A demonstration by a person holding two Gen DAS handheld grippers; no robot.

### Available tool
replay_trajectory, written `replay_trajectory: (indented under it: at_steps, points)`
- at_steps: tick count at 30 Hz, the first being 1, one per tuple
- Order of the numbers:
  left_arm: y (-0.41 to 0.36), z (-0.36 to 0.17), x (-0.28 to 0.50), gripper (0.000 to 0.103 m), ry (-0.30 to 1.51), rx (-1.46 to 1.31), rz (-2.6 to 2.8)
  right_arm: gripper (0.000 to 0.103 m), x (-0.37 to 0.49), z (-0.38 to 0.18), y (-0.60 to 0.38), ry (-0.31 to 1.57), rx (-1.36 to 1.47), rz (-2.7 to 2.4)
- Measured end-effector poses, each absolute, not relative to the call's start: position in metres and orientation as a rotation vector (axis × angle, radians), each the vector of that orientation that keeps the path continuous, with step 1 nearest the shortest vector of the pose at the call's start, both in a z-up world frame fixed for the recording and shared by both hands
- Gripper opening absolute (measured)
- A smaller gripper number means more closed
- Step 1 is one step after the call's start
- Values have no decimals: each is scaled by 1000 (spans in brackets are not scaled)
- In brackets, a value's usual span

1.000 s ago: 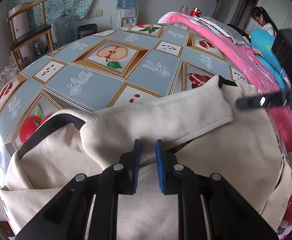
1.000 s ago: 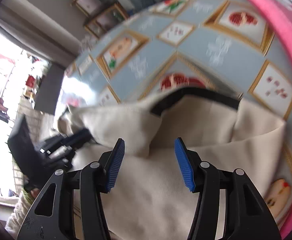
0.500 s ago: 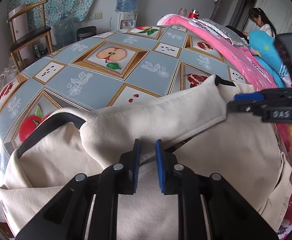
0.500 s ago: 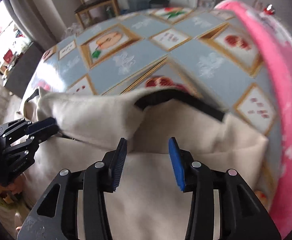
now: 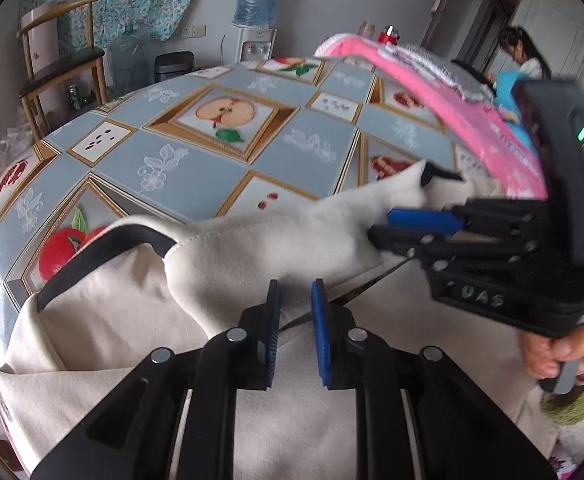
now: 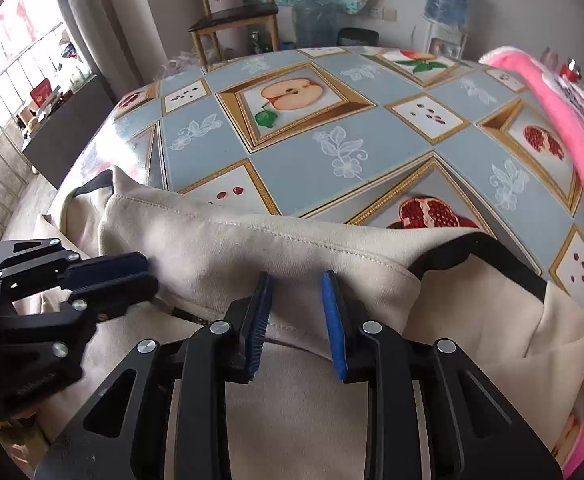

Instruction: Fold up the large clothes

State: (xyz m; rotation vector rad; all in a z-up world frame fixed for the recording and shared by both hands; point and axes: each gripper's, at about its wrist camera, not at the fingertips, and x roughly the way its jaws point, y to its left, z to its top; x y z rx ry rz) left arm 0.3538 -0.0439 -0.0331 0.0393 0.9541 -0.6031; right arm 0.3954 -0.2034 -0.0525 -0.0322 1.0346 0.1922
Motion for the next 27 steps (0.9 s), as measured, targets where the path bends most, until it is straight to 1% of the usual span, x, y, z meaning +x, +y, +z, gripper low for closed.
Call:
replay_trajectory:
  at_steps: [2, 3, 5, 7, 9, 11, 13, 16, 17, 20, 24, 27]
  points:
    - [-40, -21, 356, 16, 907, 8, -611, 25, 397, -55, -202, 1028, -48, 198]
    - [-41, -18, 360, 18, 901, 14, -593, 25, 398, -55, -202, 1027, -52, 197]
    - [-44, -24, 372, 22, 923, 56, -505, 25, 399, -53, -201, 1030, -60, 196]
    - [-47, -39, 382, 22, 977, 65, -484, 25, 399, -49, -203, 1039, -52, 200]
    - [-49, -39, 378, 22, 954, 97, -472, 26, 386, -33, -209, 1039, -23, 195]
    - [-53, -40, 374, 22, 938, 143, -464, 32, 380, -18, -210, 992, -6, 206]
    - [-53, -41, 372, 22, 927, 157, -462, 37, 382, -11, -210, 963, -20, 183]
    - [-48, -42, 376, 22, 938, 115, -471, 37, 396, -32, -216, 1032, 4, 146]
    - [-47, -42, 377, 22, 942, 105, -475, 37, 397, -37, -217, 1018, 10, 147]
    - [-47, -42, 376, 22, 939, 107, -480, 38, 394, -31, -210, 1018, -16, 125]
    - [-47, -42, 375, 22, 933, 97, -477, 37, 382, -14, -193, 953, -19, 213]
    - [-45, -41, 375, 22, 941, 80, -473, 36, 388, -30, -185, 999, -34, 218]
